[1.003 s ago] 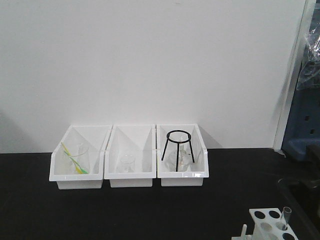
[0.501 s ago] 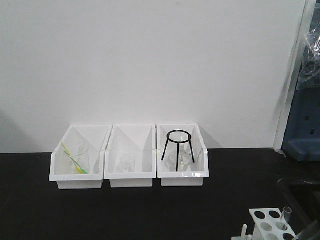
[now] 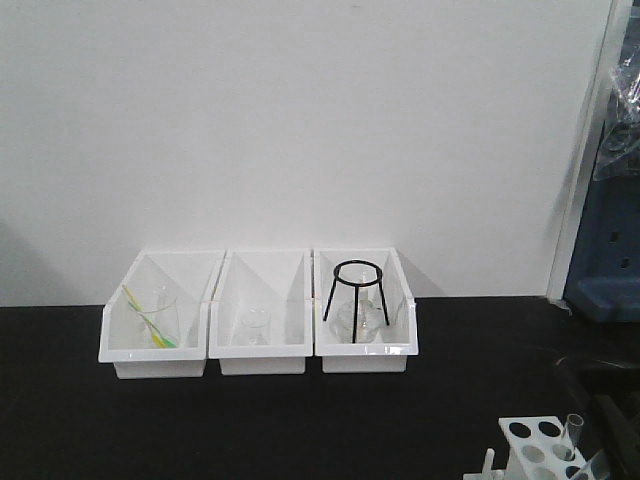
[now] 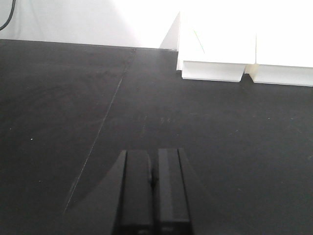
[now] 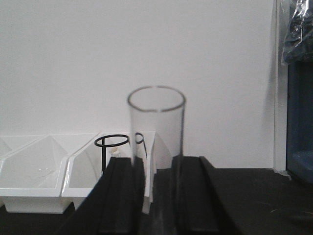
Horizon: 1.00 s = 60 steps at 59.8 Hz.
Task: Flip and reinsert test tube from rack
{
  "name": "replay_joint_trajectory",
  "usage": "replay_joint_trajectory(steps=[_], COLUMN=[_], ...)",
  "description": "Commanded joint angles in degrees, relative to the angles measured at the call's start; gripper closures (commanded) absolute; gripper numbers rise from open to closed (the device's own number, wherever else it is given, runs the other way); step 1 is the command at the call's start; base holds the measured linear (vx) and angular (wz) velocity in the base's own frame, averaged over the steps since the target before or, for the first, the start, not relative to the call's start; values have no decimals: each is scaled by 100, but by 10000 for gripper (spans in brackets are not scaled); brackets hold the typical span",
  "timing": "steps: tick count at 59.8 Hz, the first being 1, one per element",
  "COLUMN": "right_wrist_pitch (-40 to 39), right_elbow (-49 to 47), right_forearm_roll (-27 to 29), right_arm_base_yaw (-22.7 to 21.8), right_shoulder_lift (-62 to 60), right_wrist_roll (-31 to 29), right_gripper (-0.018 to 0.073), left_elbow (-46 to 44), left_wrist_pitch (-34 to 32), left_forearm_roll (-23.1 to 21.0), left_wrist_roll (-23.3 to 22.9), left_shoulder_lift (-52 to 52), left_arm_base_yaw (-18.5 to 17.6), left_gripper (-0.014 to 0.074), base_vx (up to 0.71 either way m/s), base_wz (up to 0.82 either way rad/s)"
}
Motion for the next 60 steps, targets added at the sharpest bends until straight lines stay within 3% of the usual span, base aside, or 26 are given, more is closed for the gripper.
replay_joint_trajectory(steps=[1,38,60], right_wrist_pitch=[-747,-1007,80], right_elbow=[-151,-195,-604], right_forearm_roll=[-56,-230,-271], right_arm_base_yaw=[-21,-21,-21], right_shoulder_lift=[222,1846,1879], right_wrist_roll=[6,-327,-290], right_gripper=[568,568,568], left_elbow=[11,11,11], left_wrist_pitch=[-499,-499,-499], left_forearm_roll=[-21,-21,-21], left_wrist_roll=[-1,-1,-1], left_shoulder_lift=[-17,-17,-17], left_arm_base_yaw=[-42,-42,-42], left_gripper=[603,603,603], base_vx=[0,0,0], base_wz=[0,0,0])
